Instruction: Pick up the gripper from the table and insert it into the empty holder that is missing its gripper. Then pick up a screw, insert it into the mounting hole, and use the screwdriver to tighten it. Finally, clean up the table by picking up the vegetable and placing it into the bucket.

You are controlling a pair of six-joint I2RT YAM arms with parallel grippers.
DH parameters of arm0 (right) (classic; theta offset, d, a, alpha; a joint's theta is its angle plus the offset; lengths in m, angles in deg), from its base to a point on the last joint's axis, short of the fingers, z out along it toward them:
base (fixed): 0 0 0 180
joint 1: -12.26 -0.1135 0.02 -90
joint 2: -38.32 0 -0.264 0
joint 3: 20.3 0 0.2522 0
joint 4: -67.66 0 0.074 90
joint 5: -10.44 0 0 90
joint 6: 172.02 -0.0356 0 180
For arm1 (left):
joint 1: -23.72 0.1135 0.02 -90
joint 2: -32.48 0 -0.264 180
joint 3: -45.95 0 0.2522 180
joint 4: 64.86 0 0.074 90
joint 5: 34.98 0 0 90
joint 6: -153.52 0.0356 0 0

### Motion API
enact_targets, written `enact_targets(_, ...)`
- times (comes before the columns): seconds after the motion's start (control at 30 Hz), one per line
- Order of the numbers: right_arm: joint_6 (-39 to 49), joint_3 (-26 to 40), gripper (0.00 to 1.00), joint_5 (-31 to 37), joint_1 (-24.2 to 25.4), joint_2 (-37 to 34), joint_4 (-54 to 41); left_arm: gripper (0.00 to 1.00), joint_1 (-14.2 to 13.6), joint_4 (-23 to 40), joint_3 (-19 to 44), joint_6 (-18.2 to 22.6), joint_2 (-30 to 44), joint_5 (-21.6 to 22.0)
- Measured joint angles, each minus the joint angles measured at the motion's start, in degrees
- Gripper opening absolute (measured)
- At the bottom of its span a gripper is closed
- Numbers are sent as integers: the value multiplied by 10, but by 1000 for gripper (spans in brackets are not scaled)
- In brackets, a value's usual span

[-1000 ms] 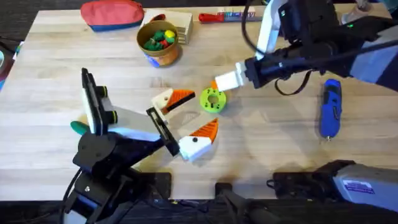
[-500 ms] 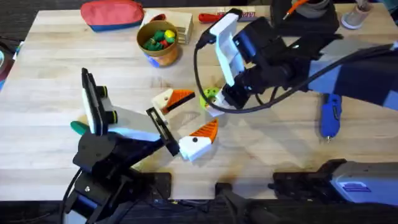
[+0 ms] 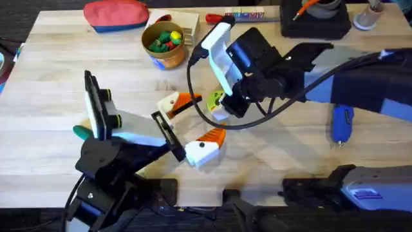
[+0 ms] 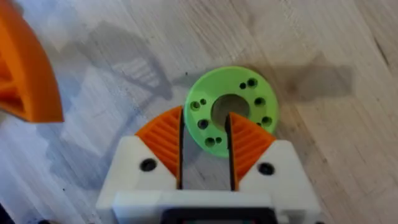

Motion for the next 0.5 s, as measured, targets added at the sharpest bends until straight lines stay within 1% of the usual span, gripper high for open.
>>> enact_targets(0.07, 0, 0, 307, 3, 0, 0, 0, 988, 0, 0, 0, 0, 0, 0)
enact_targets(0.1, 0, 0, 288, 4, 0, 0, 0, 988, 0, 0, 0, 0, 0, 0)
enact_targets(0.33, 0, 0, 261, 7, -15, -17, -3, 988, 0, 0, 0, 0, 0, 0)
enact_targets(0.4, 1, 0, 214, 8, -18, -20, -1, 988, 0, 0, 0, 0, 0, 0)
enact_targets(0.43, 0, 0, 175, 8, -18, -20, -1, 987, 0, 0, 0, 0, 0, 0)
enact_targets(0.5, 0, 0, 140, 8, -18, -20, -1, 988, 0, 0, 0, 0, 0, 0)
